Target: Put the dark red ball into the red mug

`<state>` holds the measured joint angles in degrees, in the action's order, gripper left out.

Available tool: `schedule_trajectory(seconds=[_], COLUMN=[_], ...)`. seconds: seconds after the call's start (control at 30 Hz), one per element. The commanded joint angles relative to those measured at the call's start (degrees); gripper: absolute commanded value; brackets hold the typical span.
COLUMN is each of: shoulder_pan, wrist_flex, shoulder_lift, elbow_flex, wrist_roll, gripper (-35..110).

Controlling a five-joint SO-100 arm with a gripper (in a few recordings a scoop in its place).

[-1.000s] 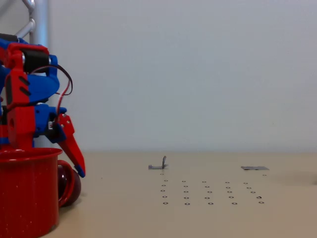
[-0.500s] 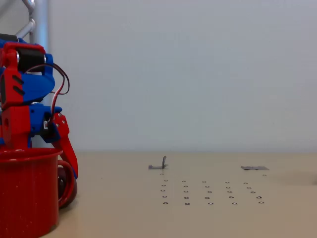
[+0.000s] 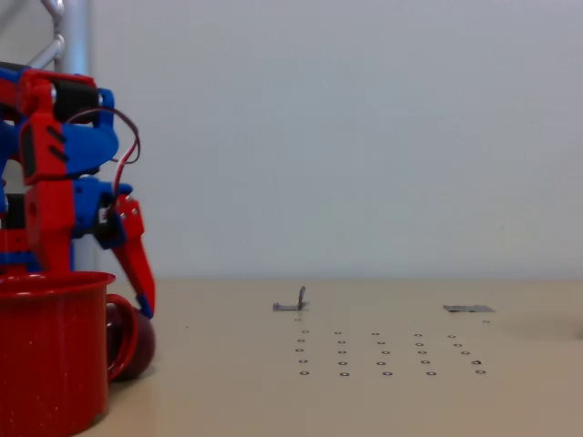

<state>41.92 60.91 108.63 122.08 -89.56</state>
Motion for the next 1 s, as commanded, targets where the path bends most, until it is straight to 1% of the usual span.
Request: schedule_trajectory(seconds=[0.0, 0.27, 0.43, 0.5, 0.57, 0.63, 0.67, 0.73, 0.8, 0.87, 0.97], shoulder_pan=[-2.55, -7.29, -9.32, -10.72, -12.83, -15.56, -16.96, -19.25, -21.97, -24.7, -29.09], wrist_flex=[3.16, 14.59, 17.4, 19.42, 21.88, 23.12, 23.64, 23.38, 22.94, 20.13, 12.66], shoulder_lift=[4.31, 5.89, 5.89, 5.89, 6.42, 8.96, 11.07, 17.05, 24.61, 33.31, 47.11], elbow_flex=[-4.92, -13.54, -19.25, -23.12, -26.54, -27.16, -26.37, -22.85, -15.73, -7.03, 6.86], wrist_roll=[2.72, 9.14, 13.45, 16.0, 19.34, 24.35, 27.69, 38.94, 44.82, 50.8, 60.12], gripper=[23, 22, 22, 20, 12, 2, -2, -2, -2, -2, -2])
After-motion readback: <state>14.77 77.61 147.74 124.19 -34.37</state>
